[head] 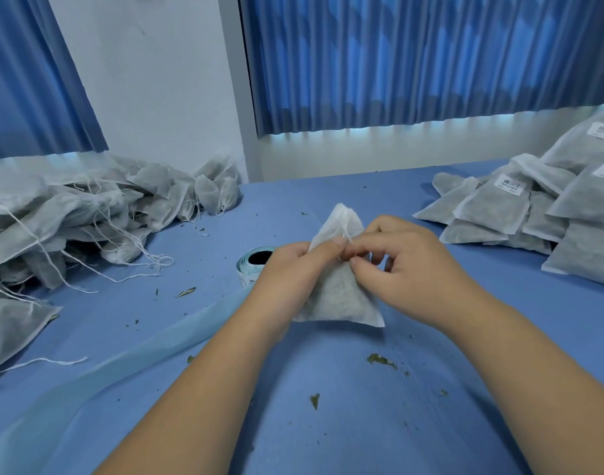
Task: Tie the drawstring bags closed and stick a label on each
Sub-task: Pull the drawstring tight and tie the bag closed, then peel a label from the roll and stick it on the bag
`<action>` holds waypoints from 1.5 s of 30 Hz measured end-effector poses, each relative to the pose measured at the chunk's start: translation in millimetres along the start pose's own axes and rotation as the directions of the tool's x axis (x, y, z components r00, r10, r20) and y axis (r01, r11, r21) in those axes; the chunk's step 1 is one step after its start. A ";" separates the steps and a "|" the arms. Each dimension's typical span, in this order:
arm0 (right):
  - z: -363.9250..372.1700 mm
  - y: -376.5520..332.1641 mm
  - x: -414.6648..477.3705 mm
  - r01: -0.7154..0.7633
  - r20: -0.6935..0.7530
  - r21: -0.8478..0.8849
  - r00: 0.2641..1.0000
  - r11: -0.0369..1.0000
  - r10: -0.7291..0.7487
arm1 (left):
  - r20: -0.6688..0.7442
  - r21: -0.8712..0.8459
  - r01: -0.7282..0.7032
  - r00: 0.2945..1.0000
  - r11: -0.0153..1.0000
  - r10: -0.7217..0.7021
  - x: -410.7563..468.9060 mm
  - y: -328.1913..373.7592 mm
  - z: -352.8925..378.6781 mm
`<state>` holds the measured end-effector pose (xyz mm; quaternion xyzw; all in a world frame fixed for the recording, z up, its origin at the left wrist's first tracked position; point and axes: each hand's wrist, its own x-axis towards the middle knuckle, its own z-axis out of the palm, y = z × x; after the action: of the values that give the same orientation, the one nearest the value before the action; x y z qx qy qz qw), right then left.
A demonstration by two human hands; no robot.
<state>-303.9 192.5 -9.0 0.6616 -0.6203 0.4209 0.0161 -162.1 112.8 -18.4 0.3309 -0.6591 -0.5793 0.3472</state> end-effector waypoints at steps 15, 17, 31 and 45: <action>31.5 -19.8 -4.9 -0.086 0.035 0.387 0.996 0.918 0.079 | -0.396 0.273 0.122 0.918 0.954 -0.005 -31.0 0.5 -57.8; 46.7 -18.8 -5.1 -0.141 0.108 0.277 0.988 0.951 0.115 | -0.457 0.405 0.168 0.889 0.899 0.039 -39.5 -5.4 -75.7; 109.1 -50.0 29.9 -0.155 0.279 0.149 0.954 0.977 0.108 | -0.507 0.673 0.237 0.837 0.700 0.203 -61.8 -25.3 -126.9; 127.2 -56.2 17.6 -0.111 0.268 0.191 0.962 0.975 0.057 | -0.543 0.586 0.140 0.799 0.798 0.259 -86.4 -42.3 -145.4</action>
<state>-190.8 122.1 -52.8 0.6822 -0.5984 0.3920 -0.1513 8.3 103.0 -54.1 0.5664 -0.6738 -0.1937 0.4332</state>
